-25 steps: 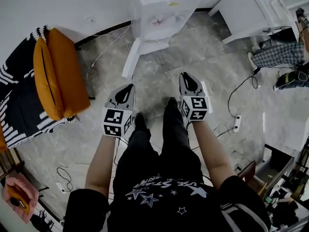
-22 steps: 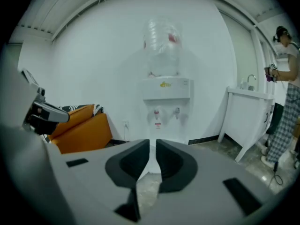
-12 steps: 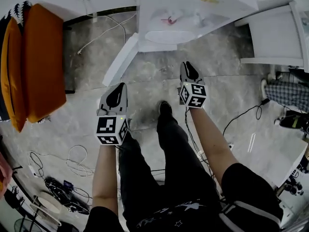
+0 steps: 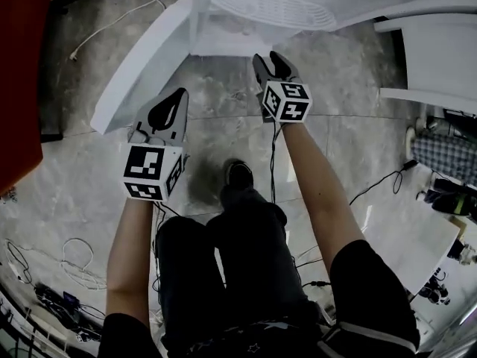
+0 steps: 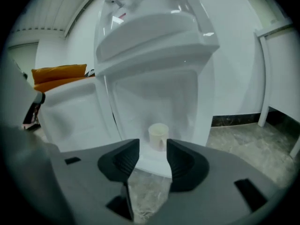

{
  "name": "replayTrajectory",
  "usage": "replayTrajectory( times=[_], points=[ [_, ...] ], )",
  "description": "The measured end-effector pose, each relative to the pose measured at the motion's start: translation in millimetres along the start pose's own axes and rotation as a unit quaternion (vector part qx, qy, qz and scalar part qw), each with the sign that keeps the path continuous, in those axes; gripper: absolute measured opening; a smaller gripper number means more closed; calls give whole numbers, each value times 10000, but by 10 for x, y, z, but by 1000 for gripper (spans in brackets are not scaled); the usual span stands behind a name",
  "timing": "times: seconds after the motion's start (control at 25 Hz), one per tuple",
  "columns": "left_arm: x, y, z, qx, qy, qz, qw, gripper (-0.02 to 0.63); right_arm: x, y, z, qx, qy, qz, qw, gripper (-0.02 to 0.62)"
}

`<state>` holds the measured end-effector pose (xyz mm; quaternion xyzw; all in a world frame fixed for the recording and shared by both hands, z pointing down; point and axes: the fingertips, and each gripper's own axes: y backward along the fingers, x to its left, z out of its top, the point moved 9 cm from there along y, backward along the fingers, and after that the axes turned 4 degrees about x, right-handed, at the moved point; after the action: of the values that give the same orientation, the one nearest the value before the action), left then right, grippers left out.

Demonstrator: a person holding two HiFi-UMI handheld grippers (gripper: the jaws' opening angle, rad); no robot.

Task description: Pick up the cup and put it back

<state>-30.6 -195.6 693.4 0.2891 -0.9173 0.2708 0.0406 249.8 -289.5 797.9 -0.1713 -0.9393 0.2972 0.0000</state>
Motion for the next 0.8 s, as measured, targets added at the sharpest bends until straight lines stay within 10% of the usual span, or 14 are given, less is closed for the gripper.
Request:
replayTrajectory(
  times=[0.8],
  points=[
    [307, -908, -681, -350, -726, -169, 9966, 9, -300, -1547, -291, -90, 956, -147, 9953, 60]
  ],
)
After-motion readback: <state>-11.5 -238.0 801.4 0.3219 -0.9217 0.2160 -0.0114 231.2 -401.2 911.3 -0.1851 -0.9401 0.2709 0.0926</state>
